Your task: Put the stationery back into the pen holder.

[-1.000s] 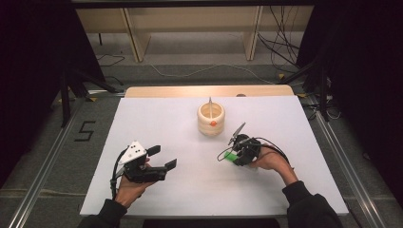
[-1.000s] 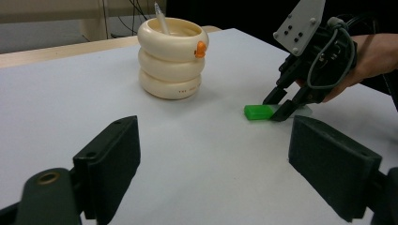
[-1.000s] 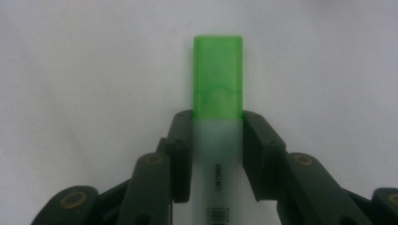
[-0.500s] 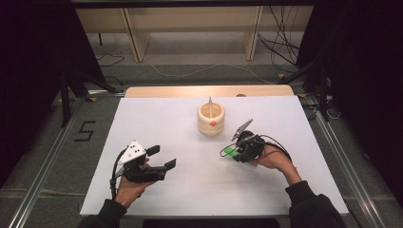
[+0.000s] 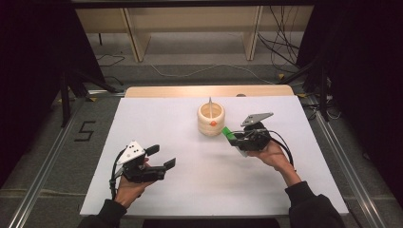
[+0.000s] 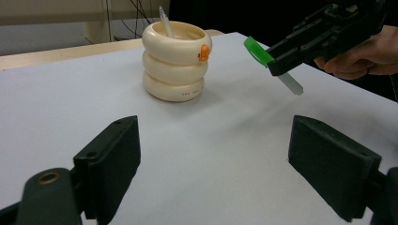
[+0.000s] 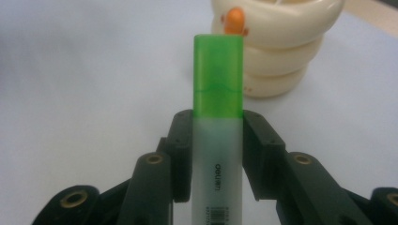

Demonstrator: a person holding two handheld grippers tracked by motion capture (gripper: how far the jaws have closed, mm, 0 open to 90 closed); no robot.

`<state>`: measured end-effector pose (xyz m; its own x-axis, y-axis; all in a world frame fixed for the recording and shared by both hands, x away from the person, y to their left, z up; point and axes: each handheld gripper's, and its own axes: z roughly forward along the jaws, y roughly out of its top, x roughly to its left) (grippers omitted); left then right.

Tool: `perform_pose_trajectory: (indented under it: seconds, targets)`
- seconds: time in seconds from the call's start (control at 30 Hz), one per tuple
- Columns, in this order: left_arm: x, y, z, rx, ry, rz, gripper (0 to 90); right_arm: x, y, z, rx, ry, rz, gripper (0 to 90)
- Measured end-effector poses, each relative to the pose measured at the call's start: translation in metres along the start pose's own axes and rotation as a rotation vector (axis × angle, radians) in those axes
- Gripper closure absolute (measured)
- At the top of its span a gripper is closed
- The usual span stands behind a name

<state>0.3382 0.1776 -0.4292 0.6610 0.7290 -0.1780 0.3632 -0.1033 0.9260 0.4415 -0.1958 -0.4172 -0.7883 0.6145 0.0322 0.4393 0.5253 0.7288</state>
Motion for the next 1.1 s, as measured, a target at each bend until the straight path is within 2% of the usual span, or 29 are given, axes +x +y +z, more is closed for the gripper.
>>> perform_pose_trajectory:
  seconds: [0.23,0.5,0.83,1.1]
  targets:
    - [0.000,0.000,0.000,-0.001,0.003,0.000,16.9,0.004,0.002,-0.004,-0.122,-0.069,0.046,67.1]
    - [0.001,0.000,0.000,-0.001,0.009,0.000,16.9,0.007,0.007,-0.010,-0.217,-0.118,0.071,67.1]
    - [0.002,-0.001,-0.001,-0.006,0.018,-0.006,16.9,0.006,0.014,-0.015,-0.262,-0.133,0.078,67.1]
    - [0.002,-0.001,-0.001,-0.006,0.016,-0.007,16.9,0.001,0.024,-0.012,-0.296,-0.145,0.091,67.0]
